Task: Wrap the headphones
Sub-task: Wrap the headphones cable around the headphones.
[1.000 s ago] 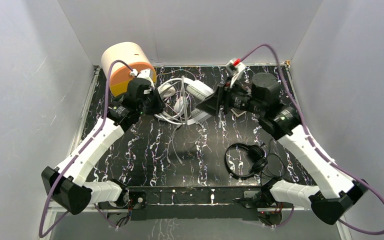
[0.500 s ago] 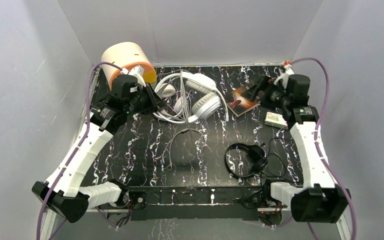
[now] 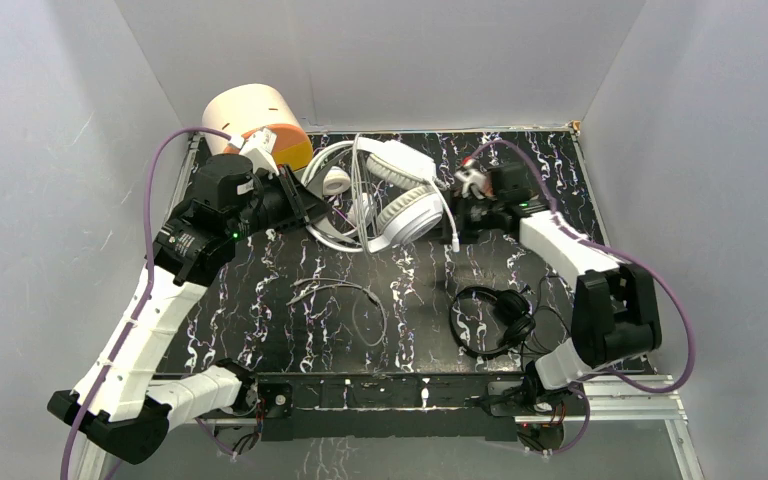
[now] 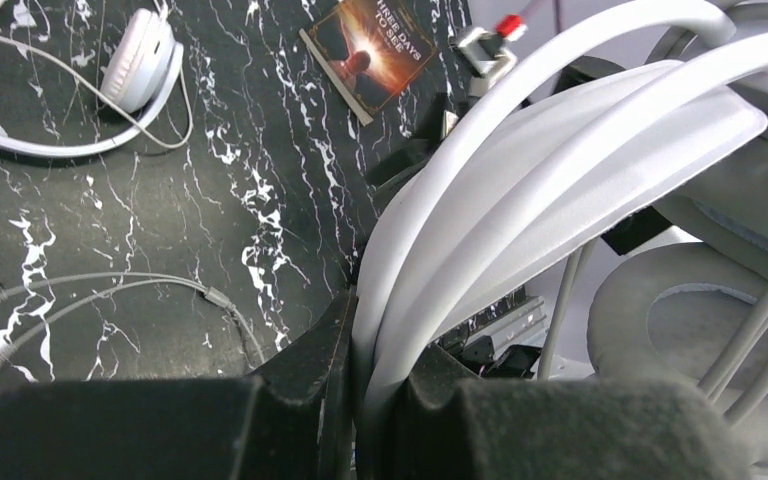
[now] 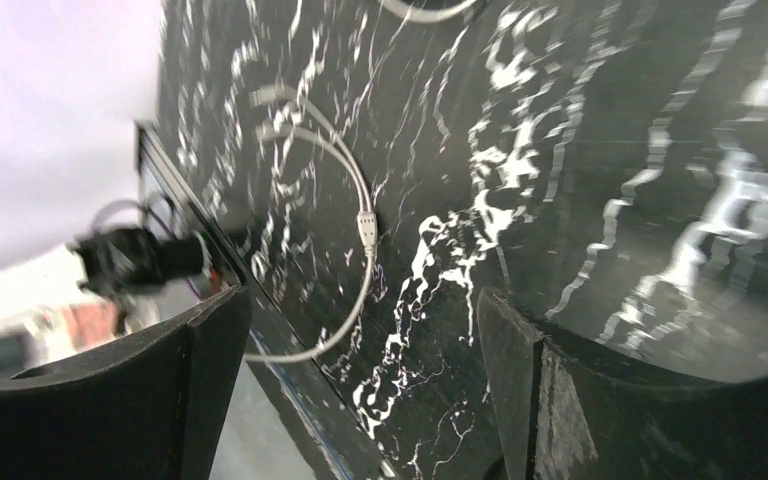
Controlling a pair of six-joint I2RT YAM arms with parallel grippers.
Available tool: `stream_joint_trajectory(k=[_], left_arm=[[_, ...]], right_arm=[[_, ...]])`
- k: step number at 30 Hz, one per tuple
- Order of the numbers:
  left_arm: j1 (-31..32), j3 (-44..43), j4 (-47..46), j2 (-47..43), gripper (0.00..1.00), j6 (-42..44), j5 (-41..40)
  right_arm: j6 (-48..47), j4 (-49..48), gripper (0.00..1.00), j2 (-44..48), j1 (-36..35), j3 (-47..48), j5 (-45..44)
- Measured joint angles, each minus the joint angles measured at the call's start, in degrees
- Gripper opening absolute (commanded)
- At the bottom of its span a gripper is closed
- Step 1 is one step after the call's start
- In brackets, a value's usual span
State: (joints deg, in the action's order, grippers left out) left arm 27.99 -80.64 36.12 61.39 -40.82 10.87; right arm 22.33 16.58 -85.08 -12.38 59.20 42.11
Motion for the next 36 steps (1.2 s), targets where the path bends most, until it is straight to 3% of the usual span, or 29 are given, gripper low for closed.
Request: stream_joint_trajectory(k=[6, 18, 26, 36], left_arm=[[0.00, 3.45, -0.13, -1.44, 0.00, -0.39, 0.76], [0.00, 14.78, -2.27, -12.00, 0.00, -3.34, 0.66], [0.00, 19.85, -2.45, -17.75, 0.00, -4.20, 0.00], [0.00, 20.17, -1.49, -22.36, 0.00, -4.22, -1.29]], right_arm=[[-4.57, -2.29, 0.74, -6.54, -13.25, 0.00, -4.28], [-5.20, -5.18, 0.76, -16.98, -32.06, 0.42, -18.25], [-6.19, -6.01, 0.61, -19.78, -39.78, 4.94, -33.97], [-7.65, -4.55, 0.38, -27.08, -50.29, 13.31, -57.31]])
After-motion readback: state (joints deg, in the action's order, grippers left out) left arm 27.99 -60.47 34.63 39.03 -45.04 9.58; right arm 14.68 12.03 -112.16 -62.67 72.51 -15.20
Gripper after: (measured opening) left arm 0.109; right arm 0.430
